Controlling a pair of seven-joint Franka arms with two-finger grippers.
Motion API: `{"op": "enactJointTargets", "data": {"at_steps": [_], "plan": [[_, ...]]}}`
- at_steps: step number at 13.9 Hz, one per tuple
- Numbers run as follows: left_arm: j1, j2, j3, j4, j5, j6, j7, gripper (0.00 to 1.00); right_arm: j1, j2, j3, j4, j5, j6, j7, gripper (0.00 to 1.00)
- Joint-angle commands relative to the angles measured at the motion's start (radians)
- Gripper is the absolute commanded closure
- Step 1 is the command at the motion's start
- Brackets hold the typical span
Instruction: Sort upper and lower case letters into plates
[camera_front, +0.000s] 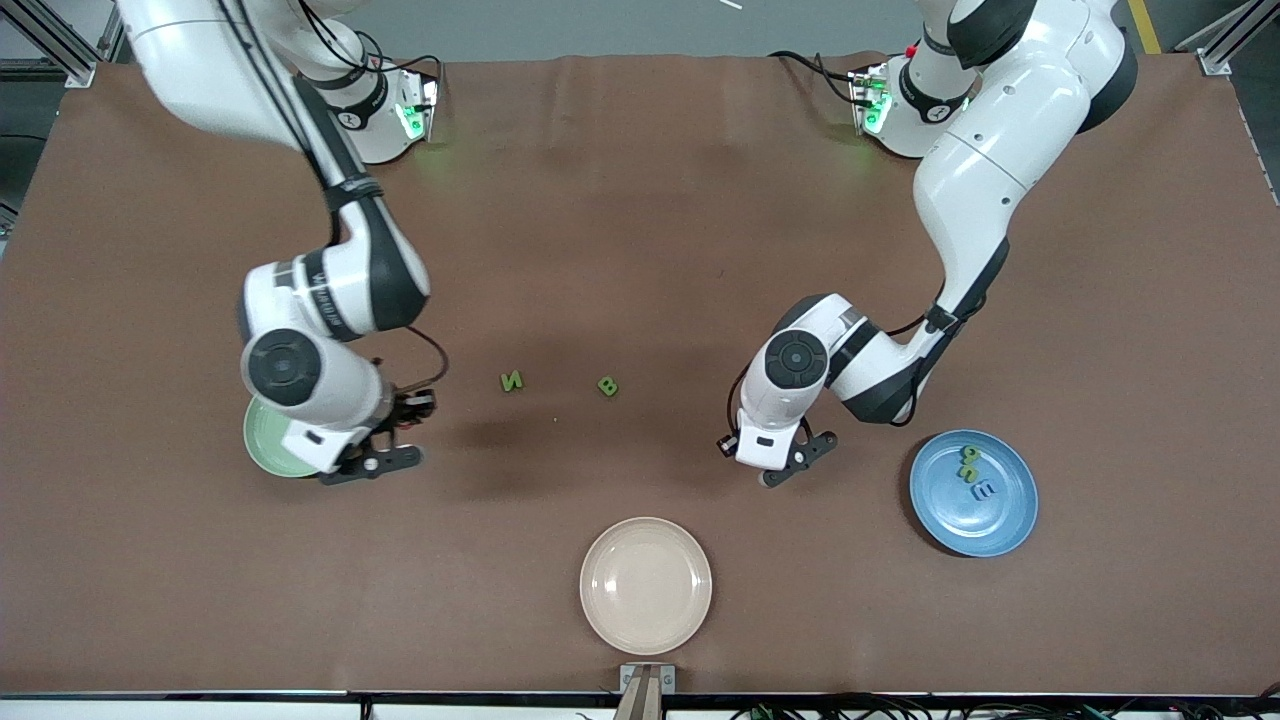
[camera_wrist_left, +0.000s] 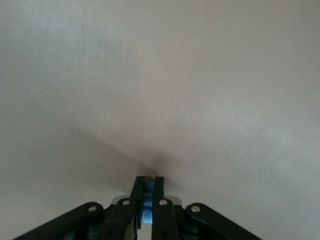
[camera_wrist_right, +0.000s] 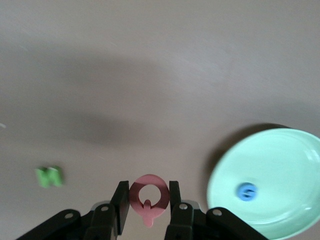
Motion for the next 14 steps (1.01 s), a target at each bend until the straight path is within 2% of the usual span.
{"op": "enactJointTargets", "data": {"at_steps": [1,4,7,11,12,13,14], "plan": [[0.056,-0.032,-0.002,0.004,0.008,-0.018,0.073,1.0,-0.136,-0.056,0.022,-0.136,0.052,0.079,-0.198,0.85],[0.156,-0.055,-0.024,0.002,0.002,-0.082,0.263,1.0,-0.257,-0.013,0.02,-0.188,0.086,0.244,-0.402,0.85],[0.283,-0.098,-0.045,0.001,0.002,-0.164,0.513,0.99,-0.273,0.042,0.02,-0.185,0.086,0.335,-0.418,0.85],[0.435,-0.089,-0.052,-0.008,0.004,-0.175,0.796,0.97,-0.277,0.101,0.02,-0.165,0.115,0.388,-0.419,0.85],[0.458,-0.083,-0.052,-0.008,0.004,-0.175,0.842,0.92,-0.277,0.104,0.02,-0.165,0.121,0.391,-0.419,0.85],[0.466,-0.076,-0.047,-0.008,0.008,-0.175,0.859,0.76,-0.277,0.104,0.02,-0.167,0.121,0.391,-0.419,0.85],[0.467,-0.075,-0.044,-0.013,0.013,-0.175,0.859,0.46,-0.277,0.106,0.02,-0.167,0.121,0.391,-0.419,0.84]]}}
